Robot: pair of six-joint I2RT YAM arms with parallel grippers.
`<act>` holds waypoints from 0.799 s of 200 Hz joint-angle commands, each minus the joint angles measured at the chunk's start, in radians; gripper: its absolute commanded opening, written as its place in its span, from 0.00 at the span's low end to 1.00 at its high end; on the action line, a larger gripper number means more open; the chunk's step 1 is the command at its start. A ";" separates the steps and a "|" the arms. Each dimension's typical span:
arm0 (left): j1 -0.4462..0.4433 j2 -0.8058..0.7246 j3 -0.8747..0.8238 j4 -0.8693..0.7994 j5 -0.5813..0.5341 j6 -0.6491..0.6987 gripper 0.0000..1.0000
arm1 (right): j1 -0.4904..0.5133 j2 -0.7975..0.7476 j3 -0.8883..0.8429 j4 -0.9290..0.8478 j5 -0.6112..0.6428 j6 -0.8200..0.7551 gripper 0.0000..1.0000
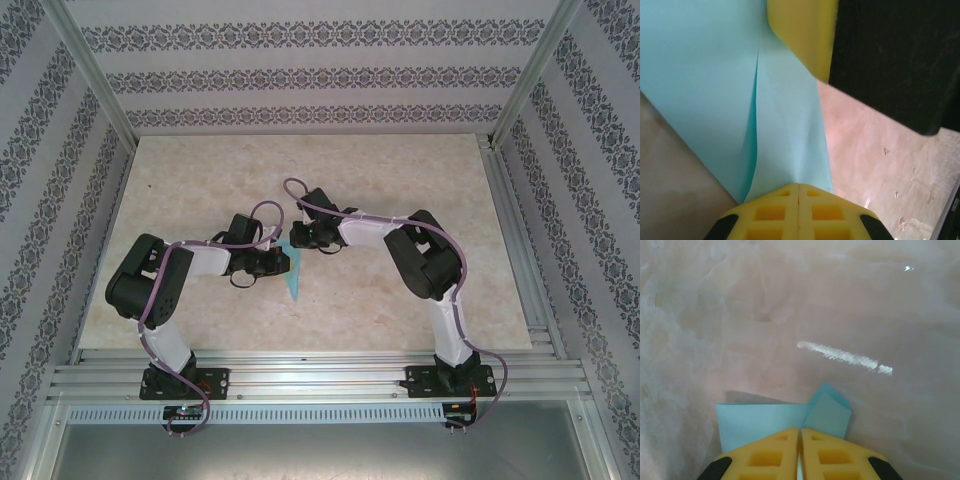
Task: Fold a paper plane with a square sheet of paper (fold left side to right side)
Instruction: Fold the wing for the fifth time at the center of the table.
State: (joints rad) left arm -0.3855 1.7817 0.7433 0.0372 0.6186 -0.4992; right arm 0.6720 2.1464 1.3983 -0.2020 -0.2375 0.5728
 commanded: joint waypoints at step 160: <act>-0.034 0.127 -0.035 -0.054 -0.234 0.059 0.00 | 0.073 -0.483 -0.461 0.207 0.091 0.172 0.14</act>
State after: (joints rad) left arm -0.3908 1.7885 0.7471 0.0563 0.6117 -0.4965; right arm 0.6640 1.7142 1.0637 -0.1246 -0.1665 0.6239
